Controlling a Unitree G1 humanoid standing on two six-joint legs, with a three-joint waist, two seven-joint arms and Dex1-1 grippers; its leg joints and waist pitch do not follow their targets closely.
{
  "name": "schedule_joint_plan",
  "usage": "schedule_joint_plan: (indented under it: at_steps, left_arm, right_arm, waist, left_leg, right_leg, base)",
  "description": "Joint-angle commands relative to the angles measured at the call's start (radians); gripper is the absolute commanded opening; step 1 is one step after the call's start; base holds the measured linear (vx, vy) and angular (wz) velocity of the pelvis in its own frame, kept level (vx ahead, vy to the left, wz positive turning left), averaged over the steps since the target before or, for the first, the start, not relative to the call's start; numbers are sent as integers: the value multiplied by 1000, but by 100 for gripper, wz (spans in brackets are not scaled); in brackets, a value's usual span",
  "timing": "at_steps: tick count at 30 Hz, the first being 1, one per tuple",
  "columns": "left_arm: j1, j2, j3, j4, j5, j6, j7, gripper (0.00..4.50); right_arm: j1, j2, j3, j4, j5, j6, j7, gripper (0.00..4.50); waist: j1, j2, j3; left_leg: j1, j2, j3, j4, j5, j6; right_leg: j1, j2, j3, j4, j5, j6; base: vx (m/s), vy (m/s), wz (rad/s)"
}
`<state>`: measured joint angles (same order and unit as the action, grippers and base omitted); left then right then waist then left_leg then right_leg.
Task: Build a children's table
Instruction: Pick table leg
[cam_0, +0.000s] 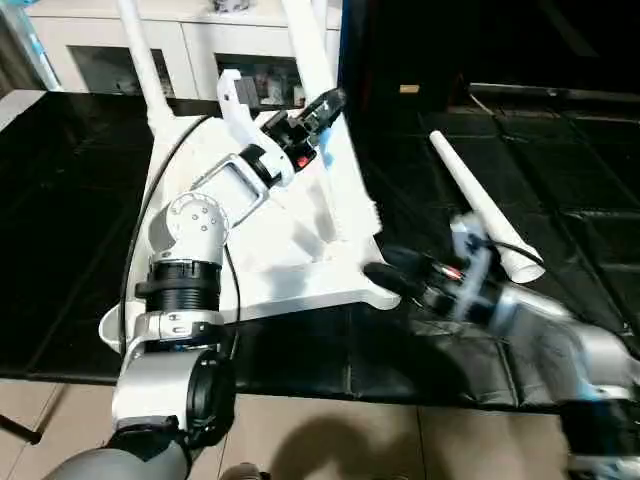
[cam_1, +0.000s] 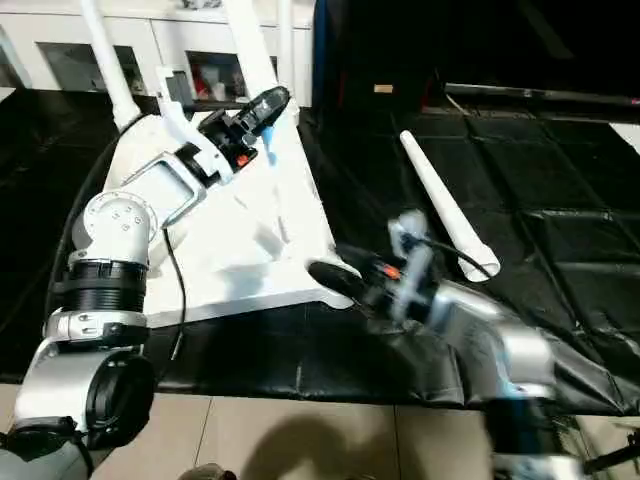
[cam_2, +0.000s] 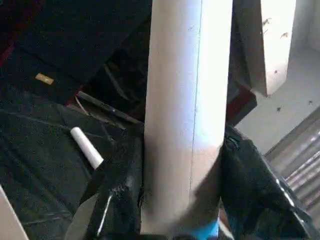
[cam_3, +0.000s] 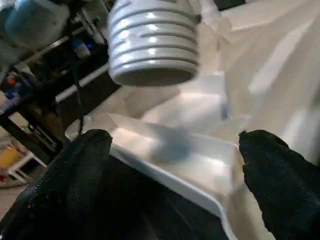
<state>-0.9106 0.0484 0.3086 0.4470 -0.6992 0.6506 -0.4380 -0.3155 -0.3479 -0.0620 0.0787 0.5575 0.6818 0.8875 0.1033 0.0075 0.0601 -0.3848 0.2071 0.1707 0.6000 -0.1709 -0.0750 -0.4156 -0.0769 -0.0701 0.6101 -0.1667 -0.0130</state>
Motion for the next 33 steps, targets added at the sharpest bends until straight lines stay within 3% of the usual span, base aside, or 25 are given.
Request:
schedule_joint_plan:
  at_steps: [1, 2, 5, 10, 17, 22, 23, 27, 30, 33]
  left_arm:
    - [-7, 14, -37, -33, 22, 0, -31, 185]
    - [-2, 30, -66, -44, 45, 0, -51, 185]
    - [-1, 37, -82, -47, 52, -1, -62, 185]
    - [7, 40, -112, -62, 69, -3, -82, 185]
    - [24, 47, -161, -97, 116, -26, -75, 185]
    - [45, 36, -202, -137, 165, -55, -44, 185]
    - [46, 33, -208, -139, 183, -69, -29, 185]
    - [39, 20, -225, -144, 235, -116, 27, 185]
    - [35, 15, -226, -145, 247, -128, 48, 185]
    - [33, 9, -235, -144, 268, -137, 69, 185]
  right_arm:
    - [0, -34, -38, -27, 3, -21, 15, 450]
    - [-22, -63, -80, -10, 7, -34, 0, 450]
    - [-58, -64, -107, 5, 15, -36, -32, 450]
    - [-118, -47, -116, 6, 16, -31, -81, 450]
    - [-191, 6, -62, -21, -4, 21, -157, 450]
    - [-247, 118, -16, -48, -33, 63, -306, 450]
    - [-259, 141, -9, -45, -51, 68, -355, 450]
    - [-284, 199, 40, -54, -134, 74, -489, 450]
    - [-293, 221, 42, -60, -119, 104, -502, 450]
    - [-308, 276, 25, -36, -106, 115, -558, 414]
  waist:
    - [3, -8, -78]
    - [5, -6, -80]
    - [5, -5, -79]
    - [-1, -9, -81]
    - [-7, -5, -82]
    - [-13, 0, -81]
    - [-13, 5, -82]
    - [-17, 1, -80]
    - [-15, 5, -82]
    - [-17, 6, -81]
  left_leg:
    - [12, 8, 2, -59, -149, 34]
    - [12, 10, 0, -60, -142, 33]
    - [12, 8, 2, -58, -137, 33]
    - [11, 7, 3, -56, -113, 43]
    - [13, 10, 2, -58, -112, 38]
    - [13, 10, 1, -61, -122, 15]
    - [16, 11, 0, -62, -126, 6]
    - [16, 9, 0, -66, -139, -26]
    - [16, 8, 0, -65, -136, -26]
    - [16, 8, 0, -66, -139, -26]
  right_leg:
    - [70, -52, 34, -79, -213, -169]
    - [70, -52, 35, -77, -212, -164]
    - [69, -50, 34, -76, -208, -166]
    - [69, -50, 33, -70, -179, -191]
    - [69, -49, 35, -65, -144, -204]
    - [66, -49, 36, -65, -152, -197]
    - [66, -50, 36, -64, -154, -194]
    - [64, -48, 38, -67, -165, -171]
    - [66, -47, 40, -64, -135, -165]
    - [64, -48, 40, -63, -125, -167]
  base:
    - [0, 0, 0]
    - [0, 0, 0]
    - [0, 0, 0]
    - [0, 0, 0]
    - [0, 0, 0]
    - [0, 0, 0]
    - [0, 0, 0]
    - [0, 0, 0]
    - [0, 0, 0]
    - [0, 0, 0]
